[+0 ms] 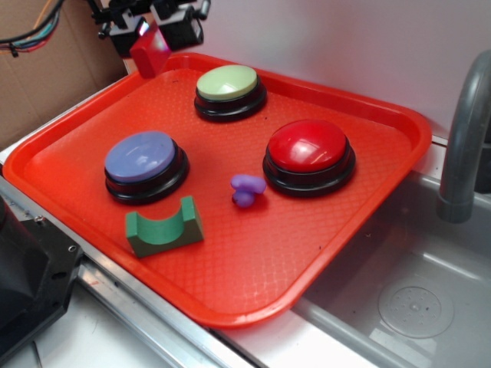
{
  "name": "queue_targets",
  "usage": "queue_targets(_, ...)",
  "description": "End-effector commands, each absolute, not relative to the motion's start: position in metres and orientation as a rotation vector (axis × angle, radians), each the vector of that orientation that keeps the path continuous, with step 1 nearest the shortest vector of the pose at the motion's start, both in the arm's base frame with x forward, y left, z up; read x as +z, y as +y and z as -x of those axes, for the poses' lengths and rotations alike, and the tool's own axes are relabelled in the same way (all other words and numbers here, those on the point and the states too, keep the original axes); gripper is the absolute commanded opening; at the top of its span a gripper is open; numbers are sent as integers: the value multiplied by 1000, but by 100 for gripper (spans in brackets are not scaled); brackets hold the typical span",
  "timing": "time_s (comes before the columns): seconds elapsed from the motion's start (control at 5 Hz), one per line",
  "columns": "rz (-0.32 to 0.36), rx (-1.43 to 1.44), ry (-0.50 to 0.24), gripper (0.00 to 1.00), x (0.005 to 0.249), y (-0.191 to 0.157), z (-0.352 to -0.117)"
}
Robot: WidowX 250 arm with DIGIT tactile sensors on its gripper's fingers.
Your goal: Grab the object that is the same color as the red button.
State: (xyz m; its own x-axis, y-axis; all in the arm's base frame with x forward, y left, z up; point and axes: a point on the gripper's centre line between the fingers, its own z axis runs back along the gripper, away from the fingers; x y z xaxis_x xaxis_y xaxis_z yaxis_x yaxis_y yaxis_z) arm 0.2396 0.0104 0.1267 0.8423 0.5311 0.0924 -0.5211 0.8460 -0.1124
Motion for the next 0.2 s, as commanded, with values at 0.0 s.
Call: queue_targets(0.0, 60, 378, -90, 0, 136, 16, -224)
